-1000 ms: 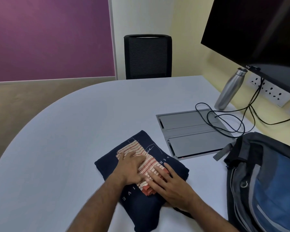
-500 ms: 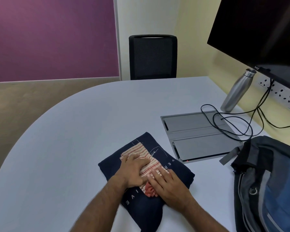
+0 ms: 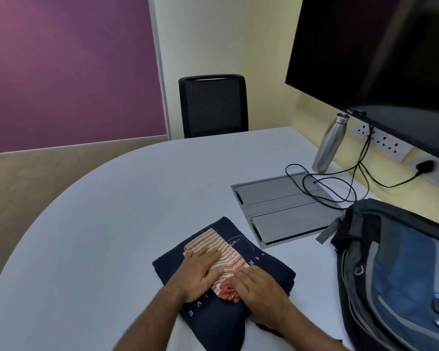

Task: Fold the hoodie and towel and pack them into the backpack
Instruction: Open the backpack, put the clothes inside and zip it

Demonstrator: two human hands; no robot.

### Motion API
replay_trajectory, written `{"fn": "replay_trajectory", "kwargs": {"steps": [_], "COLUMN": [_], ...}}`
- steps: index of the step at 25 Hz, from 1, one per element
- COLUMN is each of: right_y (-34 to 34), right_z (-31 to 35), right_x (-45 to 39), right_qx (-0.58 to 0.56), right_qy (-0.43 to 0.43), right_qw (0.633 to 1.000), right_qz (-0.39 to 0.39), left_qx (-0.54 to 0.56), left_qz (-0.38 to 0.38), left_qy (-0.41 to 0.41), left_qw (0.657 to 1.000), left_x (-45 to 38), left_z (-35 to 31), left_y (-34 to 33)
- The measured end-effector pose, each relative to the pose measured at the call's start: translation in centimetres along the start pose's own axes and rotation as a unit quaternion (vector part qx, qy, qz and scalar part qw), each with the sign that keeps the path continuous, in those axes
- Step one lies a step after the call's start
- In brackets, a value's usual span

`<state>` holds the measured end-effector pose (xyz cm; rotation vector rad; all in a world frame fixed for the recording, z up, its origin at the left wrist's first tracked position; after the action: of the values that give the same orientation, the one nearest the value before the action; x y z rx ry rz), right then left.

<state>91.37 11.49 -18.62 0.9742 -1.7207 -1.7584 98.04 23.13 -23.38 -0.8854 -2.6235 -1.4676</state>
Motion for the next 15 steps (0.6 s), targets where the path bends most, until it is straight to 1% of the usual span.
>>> {"fn": "replay_trajectory", "kwargs": {"steps": [2, 6, 9, 11, 14, 15], "right_y": [1.6, 6.6, 11.3, 14.3, 19.2, 20.9], "right_z": [0.1, -0.2, -1.0, -1.5, -2.5, -2.8], "right_x": [1.4, 4.9, 8.2, 10.8, 15.3, 16.8], "right_qx": [-0.001, 0.02, 0.042, 0.066, 0.108, 0.123], "right_qy": [-0.025, -0.091, -0.145, -0.174, -0.223, -0.239], "right_qw": [1.0, 0.993, 0.981, 0.97, 0.95, 0.942], "right_qz": [-0.008, -0.074, -0.126, -0.154, -0.189, -0.2], "left_qx": [-0.002, 0.025, 0.045, 0.058, 0.079, 0.088], "left_qz": [-0.027, -0.068, -0.093, -0.108, -0.131, -0.141], "left_qy": [-0.011, -0.032, -0.074, -0.118, -0.182, -0.19], "left_qw": [1.0, 0.997, 0.992, 0.985, 0.971, 0.968], "left_x": [0.0, -0.2, -0.3, -0.5, -1.6, -2.0], "left_z": [-0.5, -3.4, -8.1, -11.7, -17.1, -18.5], "left_y": [0.7, 2.4, 4.2, 5.3, 6.7, 7.0]}}
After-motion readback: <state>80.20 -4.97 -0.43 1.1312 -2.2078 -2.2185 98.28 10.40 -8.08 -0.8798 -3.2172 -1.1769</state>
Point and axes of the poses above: each hand's wrist, its own x-axis away from the middle knuckle, its own y-axis out of the back of the hand, z = x × y, the point moved 10 cm from there along -x, towards the middle knuckle, and after that the axes turned 6 degrees about z, right-handed, at the moved point
